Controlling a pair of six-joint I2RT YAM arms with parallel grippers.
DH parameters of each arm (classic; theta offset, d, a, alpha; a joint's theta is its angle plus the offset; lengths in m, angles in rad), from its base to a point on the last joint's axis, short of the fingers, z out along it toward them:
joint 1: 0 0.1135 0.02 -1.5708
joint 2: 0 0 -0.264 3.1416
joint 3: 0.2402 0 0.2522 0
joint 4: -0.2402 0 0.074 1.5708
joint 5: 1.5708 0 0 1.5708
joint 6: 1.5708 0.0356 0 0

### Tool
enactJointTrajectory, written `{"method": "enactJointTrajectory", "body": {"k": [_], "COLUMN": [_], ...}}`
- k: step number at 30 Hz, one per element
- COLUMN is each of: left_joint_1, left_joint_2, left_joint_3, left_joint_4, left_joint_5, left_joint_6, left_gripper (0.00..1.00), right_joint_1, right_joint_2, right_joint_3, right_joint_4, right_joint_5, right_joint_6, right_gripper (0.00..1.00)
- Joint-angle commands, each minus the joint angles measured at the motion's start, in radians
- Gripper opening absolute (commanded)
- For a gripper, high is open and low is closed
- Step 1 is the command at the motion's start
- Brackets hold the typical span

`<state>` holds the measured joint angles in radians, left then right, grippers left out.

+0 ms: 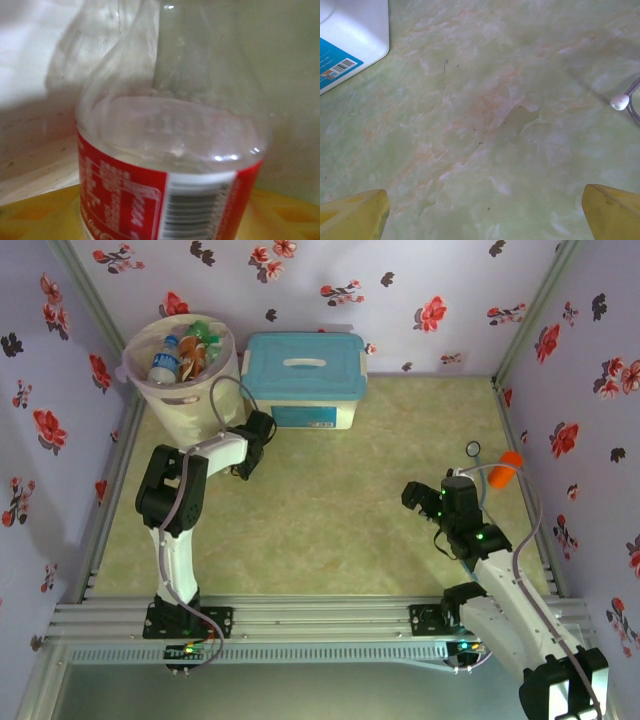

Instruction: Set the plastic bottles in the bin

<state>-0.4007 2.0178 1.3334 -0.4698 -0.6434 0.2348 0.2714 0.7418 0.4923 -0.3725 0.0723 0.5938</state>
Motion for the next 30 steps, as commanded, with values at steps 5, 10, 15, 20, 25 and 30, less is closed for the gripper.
{"method": "enactJointTrajectory", "body": {"k": [5, 10, 15, 20, 25, 30], "left_joint_1": [-0.036, -0.068, -0.121, -0.141, -0.109, 0.099], "left_joint_2": [-0.069, -0.130, -0.224, -0.373, -0.528, -0.631], "left_joint_3": [0.009, 0.028, 0.105, 0.206, 0.295, 0.366], "left_joint_4": [-0.083, -0.144, -0.244, -0.290, -0.252, -0.187], "left_joint_5": [0.034, 0.051, 0.129, 0.294, 0.372, 0.531], "left_joint_6": [-0.067, -0.100, -0.150, -0.210, -0.251, -0.386], "left_gripper": [0.62, 0.57, 0.53, 0.48, 0.36, 0.21], "right_joint_1": [-0.009, -0.008, -0.008, -0.008, -0.008, -0.009], "right_joint_2": [0.017, 0.025, 0.020, 0.027, 0.036, 0.050], "right_joint_3": [-0.004, -0.002, -0.004, -0.004, -0.008, -0.026], "right_joint_4": [0.028, 0.038, 0.033, 0.039, 0.049, 0.077], "right_joint_5": [0.002, -0.007, -0.002, -0.002, -0.002, -0.006], "right_joint_6": [-0.004, 0.002, 0.004, 0.007, 0.008, 0.012], "right_gripper": [0.99, 0.99, 0.99, 0.99, 0.99, 0.99]}}
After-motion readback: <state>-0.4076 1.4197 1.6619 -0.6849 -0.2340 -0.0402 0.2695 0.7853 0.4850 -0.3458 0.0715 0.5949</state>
